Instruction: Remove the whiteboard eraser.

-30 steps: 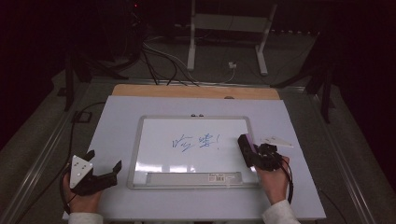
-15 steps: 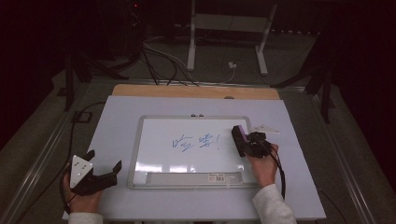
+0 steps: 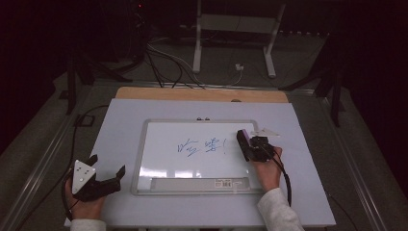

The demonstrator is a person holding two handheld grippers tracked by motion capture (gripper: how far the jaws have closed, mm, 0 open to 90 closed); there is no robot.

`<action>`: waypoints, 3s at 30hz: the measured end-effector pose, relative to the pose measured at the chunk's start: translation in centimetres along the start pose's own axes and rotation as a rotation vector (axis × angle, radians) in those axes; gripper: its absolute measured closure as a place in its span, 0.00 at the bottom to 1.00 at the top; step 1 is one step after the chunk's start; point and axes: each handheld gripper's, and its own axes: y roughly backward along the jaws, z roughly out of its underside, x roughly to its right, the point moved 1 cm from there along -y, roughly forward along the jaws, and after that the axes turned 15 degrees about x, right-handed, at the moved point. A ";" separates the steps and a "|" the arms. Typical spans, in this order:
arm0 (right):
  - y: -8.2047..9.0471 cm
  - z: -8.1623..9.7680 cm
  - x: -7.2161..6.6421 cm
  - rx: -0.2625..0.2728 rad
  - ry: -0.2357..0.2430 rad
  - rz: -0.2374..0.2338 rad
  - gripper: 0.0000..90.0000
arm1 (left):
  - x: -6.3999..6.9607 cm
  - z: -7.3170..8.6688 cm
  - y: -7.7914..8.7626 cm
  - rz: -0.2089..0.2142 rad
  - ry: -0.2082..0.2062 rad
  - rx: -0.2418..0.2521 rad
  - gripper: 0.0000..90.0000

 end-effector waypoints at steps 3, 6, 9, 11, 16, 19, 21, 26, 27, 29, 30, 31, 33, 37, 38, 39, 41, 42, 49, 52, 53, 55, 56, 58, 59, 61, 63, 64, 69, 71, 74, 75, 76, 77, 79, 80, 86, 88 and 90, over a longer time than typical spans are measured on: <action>0.0 0.0 0.0 0.005 -0.012 -0.017 0.60 | 0.0 0.0 0.0 -0.001 -0.002 0.000 0.03; 0.2 -0.1 -0.2 0.017 -0.007 -0.023 0.58 | 0.0 0.0 0.0 -0.001 -0.001 0.000 0.03; 0.3 -0.1 -0.4 0.019 0.024 0.005 0.67 | 0.0 0.0 0.0 0.000 -0.002 -0.001 0.03; 0.3 -0.1 -0.4 0.020 0.035 0.012 0.69 | 0.0 0.0 0.0 0.000 -0.002 0.000 0.03; 0.3 0.0 -1.2 0.035 0.112 0.033 0.70 | 0.0 0.0 0.0 -0.001 -0.003 -0.002 0.03; 0.3 0.0 -2.0 0.041 0.138 0.009 0.70 | 0.0 0.0 0.0 -0.001 -0.004 -0.002 0.03; 0.2 0.0 -2.3 0.041 0.132 -0.004 0.66 | 0.1 0.0 0.0 -0.002 -0.003 -0.002 0.03; 0.2 0.1 -2.6 0.037 0.132 0.004 0.61 | 0.0 0.1 0.0 -0.002 -0.004 -0.005 0.03; 0.2 0.1 -2.6 0.037 0.126 -0.003 0.60 | 0.0 0.1 0.0 -0.002 -0.004 -0.006 0.03; 0.3 0.1 -2.6 0.040 0.119 -0.006 0.59 | 0.0 0.0 0.0 -0.001 -0.005 -0.006 0.03; 0.4 0.1 -2.6 0.041 0.115 -0.011 0.58 | 0.0 0.0 0.0 -0.001 -0.005 -0.006 0.03; 0.4 0.1 -2.6 0.043 0.101 -0.021 0.57 | 0.1 0.0 0.0 -0.001 -0.006 -0.006 0.03; 0.5 0.1 -2.4 0.049 0.062 -0.040 0.56 | 0.1 0.1 0.0 0.000 -0.006 -0.006 0.04; 0.7 0.1 -2.1 0.062 0.025 -0.058 0.56 | 0.1 0.1 0.0 -0.001 -0.006 -0.007 0.04; 0.7 0.1 -2.1 0.062 0.025 -0.058 0.56 | 0.1 0.1 -0.1 0.000 -0.006 -0.007 0.04; 0.7 0.2 -2.1 0.065 0.027 -0.061 0.57 | 0.1 0.1 0.0 0.000 -0.006 -0.007 0.04; 0.8 0.2 -2.2 0.068 0.032 -0.061 0.59 | 0.1 0.1 0.0 0.000 -0.007 -0.007 0.04; 0.8 0.3 -2.2 0.072 0.029 -0.062 0.62 | 0.1 0.1 0.0 -0.001 -0.008 -0.005 0.04; 1.1 0.3 -3.5 0.106 0.091 -0.086 0.68 | 0.2 0.0 -0.1 -0.003 -0.017 -0.008 0.04; 0.9 0.4 -3.4 0.102 0.041 -0.110 0.66 | 0.2 0.0 0.0 -0.005 -0.017 -0.007 0.04; 0.9 0.4 -3.4 0.102 0.041 -0.110 0.66 | 0.1 0.0 0.0 -0.004 -0.017 -0.007 0.04; 0.9 0.5 -3.4 0.093 0.032 -0.126 0.64 | 0.1 0.0 0.0 -0.005 -0.017 -0.007 0.04; 0.9 0.5 -3.6 0.097 0.047 -0.127 0.64 | 0.1 0.1 0.0 -0.005 -0.015 -0.007 0.04; 1.1 0.5 -3.9 0.104 0.058 -0.137 0.63 | 0.1 0.1 0.0 -0.005 -0.016 -0.008 0.04; 1.1 0.5 -4.0 0.106 0.056 -0.144 0.62 | 0.1 0.0 0.0 -0.005 -0.018 -0.008 0.04; 1.2 0.4 -4.2 0.109 0.054 -0.154 0.61 | 0.2 0.0 0.0 -0.005 -0.018 -0.007 0.04; 1.1 0.4 -4.3 0.107 0.053 -0.158 0.61 | 0.2 0.0 0.0 -0.005 -0.017 -0.007 0.04; 1.1 0.5 -4.3 0.105 0.046 -0.170 0.61 | 0.2 0.1 0.0 -0.004 -0.018 -0.008 0.04; 1.1 0.6 -4.7 0.104 0.025 -0.205 0.59 | 0.2 0.0 0.0 -0.005 -0.018 -0.007 0.04; 1.0 0.6 -4.7 0.105 0.014 -0.217 0.54 | 0.2 0.0 0.0 -0.004 -0.017 -0.007 0.04; 0.9 0.5 -4.6 0.129 0.000 -0.231 0.41 | 0.1 0.1 0.0 -0.005 -0.017 -0.008 0.04; 0.9 0.4 -4.5 0.141 0.001 -0.235 0.36 | 0.1 0.1 0.0 -0.005 -0.017 -0.009 0.04; 0.9 0.4 -4.5 0.149 0.008 -0.225 0.32 | 0.1 0.1 -0.1 -0.005 -0.016 -0.011 0.04; 0.8 0.3 -4.4 0.156 0.012 -0.218 0.30 | 0.1 0.1 -0.1 -0.005 -0.016 -0.011 0.04; 0.7 0.3 -4.3 0.161 -0.003 -0.213 0.23 | 0.1 0.1 -0.1 -0.005 -0.016 -0.010 0.04; 0.7 0.3 -4.2 0.162 -0.011 -0.206 0.23 | 0.1 0.1 -0.1 -0.005 -0.018 -0.011 0.04; 0.5 0.4 -4.2 0.133 -0.035 -0.224 0.16 | 0.1 0.1 -0.1 -0.004 -0.017 -0.012 0.04; 0.2 0.5 -4.3 0.118 -0.028 -0.217 0.10 | 0.1 0.1 -0.1 -0.003 -0.017 -0.013 0.04; 0.1 0.6 -4.4 0.111 -0.025 -0.215 0.07 | 0.2 0.1 -0.1 -0.001 -0.018 -0.013 0.04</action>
